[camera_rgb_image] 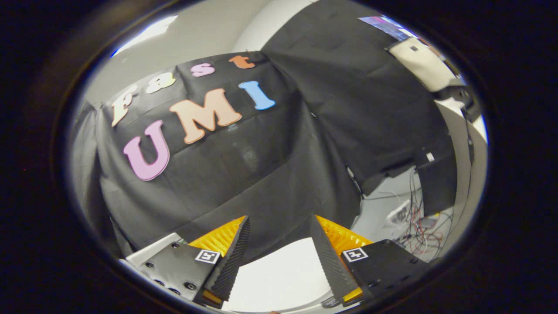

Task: Open the toilet lid.

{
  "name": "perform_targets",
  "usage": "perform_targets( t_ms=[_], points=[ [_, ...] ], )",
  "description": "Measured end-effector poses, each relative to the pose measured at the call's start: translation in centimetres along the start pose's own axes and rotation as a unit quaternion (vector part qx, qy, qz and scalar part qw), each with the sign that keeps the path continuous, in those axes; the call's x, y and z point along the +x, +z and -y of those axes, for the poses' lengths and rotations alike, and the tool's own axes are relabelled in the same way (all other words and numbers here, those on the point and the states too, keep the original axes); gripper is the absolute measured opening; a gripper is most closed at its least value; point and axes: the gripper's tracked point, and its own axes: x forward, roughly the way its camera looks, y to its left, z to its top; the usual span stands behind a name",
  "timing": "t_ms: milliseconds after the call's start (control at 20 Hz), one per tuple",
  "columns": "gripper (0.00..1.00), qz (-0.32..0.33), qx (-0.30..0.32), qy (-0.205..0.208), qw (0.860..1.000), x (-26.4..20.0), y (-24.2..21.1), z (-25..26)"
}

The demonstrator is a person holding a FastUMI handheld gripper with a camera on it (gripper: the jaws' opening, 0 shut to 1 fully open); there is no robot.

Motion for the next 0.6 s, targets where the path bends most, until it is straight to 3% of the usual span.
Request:
perform_targets(
  t_ms=[300,500,600],
  points=[
    [0.86,-0.016,0.059,-0.078,0.995,-2.8,-4.1,2.5],
    [0.87,-0.059,0.090,-0.162,0.981,-4.9,-7.7,6.1],
    [0.87,-0.074,0.114,-0.185,0.973,-6.2,-9.4,7.3]
  ],
)
